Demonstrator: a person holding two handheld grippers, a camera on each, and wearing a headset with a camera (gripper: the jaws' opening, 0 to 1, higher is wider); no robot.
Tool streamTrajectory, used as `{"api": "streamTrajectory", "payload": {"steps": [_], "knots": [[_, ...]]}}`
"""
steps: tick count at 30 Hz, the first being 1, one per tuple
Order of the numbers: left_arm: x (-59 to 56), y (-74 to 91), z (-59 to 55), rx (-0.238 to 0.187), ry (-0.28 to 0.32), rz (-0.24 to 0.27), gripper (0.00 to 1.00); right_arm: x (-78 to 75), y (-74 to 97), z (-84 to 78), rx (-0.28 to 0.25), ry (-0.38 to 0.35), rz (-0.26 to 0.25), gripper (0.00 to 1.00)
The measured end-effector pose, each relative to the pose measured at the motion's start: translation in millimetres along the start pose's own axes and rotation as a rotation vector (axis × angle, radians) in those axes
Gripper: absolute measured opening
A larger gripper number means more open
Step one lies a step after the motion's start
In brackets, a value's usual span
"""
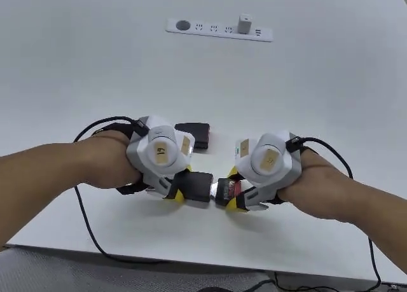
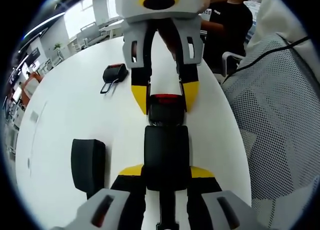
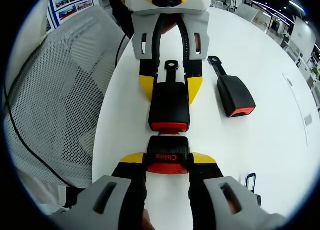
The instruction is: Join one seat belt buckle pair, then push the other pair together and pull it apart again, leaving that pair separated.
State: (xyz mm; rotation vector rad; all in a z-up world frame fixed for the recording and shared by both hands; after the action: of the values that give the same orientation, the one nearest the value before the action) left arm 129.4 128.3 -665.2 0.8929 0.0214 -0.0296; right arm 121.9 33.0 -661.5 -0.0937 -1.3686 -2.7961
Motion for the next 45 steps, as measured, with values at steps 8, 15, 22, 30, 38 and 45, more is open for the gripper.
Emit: {"api": "streamTrajectory", "payload": {"steps": [8, 15, 22, 30, 38, 45], "knots": [[1.8, -1.8, -0.9, 0.004, 0.007, 0.0, 0.31, -0.6, -1.2, -1.5, 0.006, -0.004, -0.001, 0.3], [1.3, -2.4, -1.0, 0.009, 0.013, 0.004, 0.31, 0.0, -1.0, -0.7, 0.005, -0.003, 0.002, 0.3], [-0.4, -2.0, -0.1, 0.017, 0.018, 0.008, 0.31, -0.3, -1.2, -1.6, 0.006, -0.007, -0.002, 0.3], [-0.6, -1.8, 0.0, 0.029, 0.015, 0.011, 0.31, 0.4, -0.4, -1.9, 0.005, -0.016, -0.013, 0.3], [-0.3, -1.9, 0.5, 0.029, 0.023, 0.014, 0.31, -2.1, -1.2, -2.8, -0.004, -0.03, -0.019, 0.31], [0.1, -2.2, 0.7, 0.031, 0.028, 0.014, 0.31, -1.1, 1.6, -0.2, 0.009, -0.017, -0.019, 0.31]]}}
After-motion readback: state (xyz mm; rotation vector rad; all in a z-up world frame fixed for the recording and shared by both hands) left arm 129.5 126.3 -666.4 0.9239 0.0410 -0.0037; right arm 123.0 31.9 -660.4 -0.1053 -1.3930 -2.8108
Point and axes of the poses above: the centre of the closed fingertips' face, and the gripper's own axes: y roughly backward along the fingers, x roughly to its left, z roughly out of its top, the point moved 3 cm from there along y, roughly backward along the fingers, and after that the axes turned 8 degrees about -x, right-handed, at the moved point
